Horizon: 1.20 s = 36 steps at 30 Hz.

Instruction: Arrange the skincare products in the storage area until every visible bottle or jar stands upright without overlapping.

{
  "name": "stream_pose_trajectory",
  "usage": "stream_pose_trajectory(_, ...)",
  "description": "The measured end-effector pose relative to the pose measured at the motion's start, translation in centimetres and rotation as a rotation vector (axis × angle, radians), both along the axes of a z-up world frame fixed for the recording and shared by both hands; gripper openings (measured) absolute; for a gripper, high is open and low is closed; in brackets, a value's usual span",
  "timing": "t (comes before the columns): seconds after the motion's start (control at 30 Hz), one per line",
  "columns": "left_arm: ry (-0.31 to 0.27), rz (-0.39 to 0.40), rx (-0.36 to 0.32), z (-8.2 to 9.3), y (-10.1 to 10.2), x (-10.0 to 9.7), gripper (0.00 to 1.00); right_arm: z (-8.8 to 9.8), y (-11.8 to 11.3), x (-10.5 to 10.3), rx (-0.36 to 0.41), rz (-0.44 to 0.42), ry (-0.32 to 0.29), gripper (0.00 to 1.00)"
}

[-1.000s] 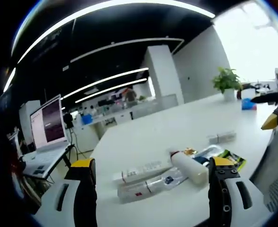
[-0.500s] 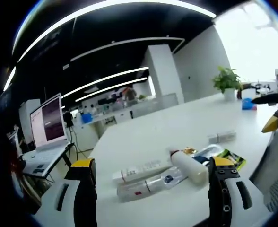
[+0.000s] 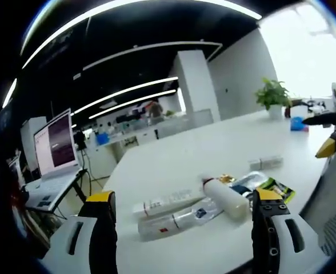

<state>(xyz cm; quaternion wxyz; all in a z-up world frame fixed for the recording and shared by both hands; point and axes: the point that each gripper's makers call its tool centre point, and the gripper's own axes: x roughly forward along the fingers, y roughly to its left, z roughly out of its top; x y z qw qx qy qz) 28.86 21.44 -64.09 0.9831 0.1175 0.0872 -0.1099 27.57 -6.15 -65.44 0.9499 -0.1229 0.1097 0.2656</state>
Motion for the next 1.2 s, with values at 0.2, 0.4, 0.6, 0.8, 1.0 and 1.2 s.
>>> stream_pose_trajectory(0.2, 0.007, -0.001, 0.003, -0.1, 0.0, 0.0, 0.97, -0.1, -0.1, 0.0, -0.004, -0.003, 0.002, 1.00)
stream_pose_trajectory(0.4, 0.013, -0.001, 0.008, -0.3, 0.0, 0.0, 0.97, -0.3, -0.4, 0.2, -0.015, -0.017, 0.010, 1.00)
stream_pose_trajectory(0.6, 0.014, -0.002, 0.008, -0.3, -0.1, 0.0, 0.96, 0.0, -0.4, 0.3, -0.041, -0.013, -0.025, 1.00)
stream_pose_trajectory(0.8, 0.027, 0.010, 0.013, -0.5, 0.1, 0.0, 0.96, -0.3, -0.8, 0.5, -0.061, -0.031, -0.016, 1.00)
stream_pose_trajectory(1.0, 0.048, 0.001, 0.024, -0.9, 0.0, 0.0, 0.94, -0.8, -0.9, 0.5, -0.094, -0.032, 0.003, 1.00)
stream_pose_trajectory(1.2, 0.058, -0.011, 0.028, -1.4, 0.5, 0.3, 0.93, -1.2, -1.2, 0.6, -0.112, -0.045, 0.025, 1.00)
